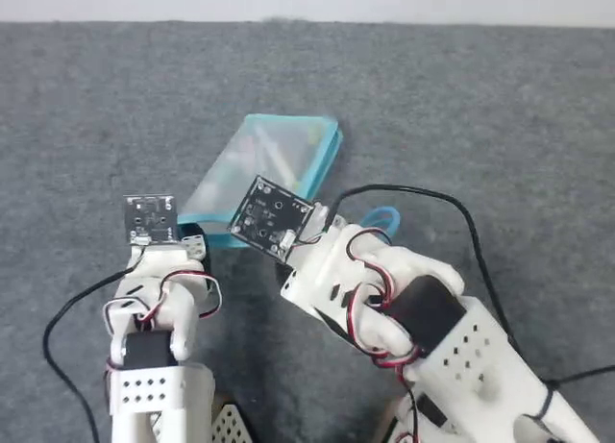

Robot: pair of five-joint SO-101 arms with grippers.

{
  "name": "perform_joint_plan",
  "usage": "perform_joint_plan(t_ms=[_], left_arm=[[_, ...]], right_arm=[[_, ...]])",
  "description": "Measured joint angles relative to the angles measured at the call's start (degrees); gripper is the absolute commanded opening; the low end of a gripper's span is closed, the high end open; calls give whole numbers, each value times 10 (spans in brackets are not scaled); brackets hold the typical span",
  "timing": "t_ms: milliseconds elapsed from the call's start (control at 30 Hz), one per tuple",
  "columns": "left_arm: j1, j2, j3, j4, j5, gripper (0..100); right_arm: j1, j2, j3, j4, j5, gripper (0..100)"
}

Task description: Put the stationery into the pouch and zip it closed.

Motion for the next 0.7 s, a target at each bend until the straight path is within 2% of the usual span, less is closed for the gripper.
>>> perform_joint_plan(t_ms=[167,267,433,500,700], left_arm=[[-3,0,0,0,0,10],[-6,0,0,0,0,10],[-2,0,0,0,-1,10],[-2,0,0,0,-1,10],[-2,0,0,3,-1,10]], right_arm=[[-20,35,0,-44,-8,6],[-82,39,0,-56,-5,6],[-212,36,35,-58,61,14],[-212,34,53,-58,65,80],[-177,24,110,-39,70,380]])
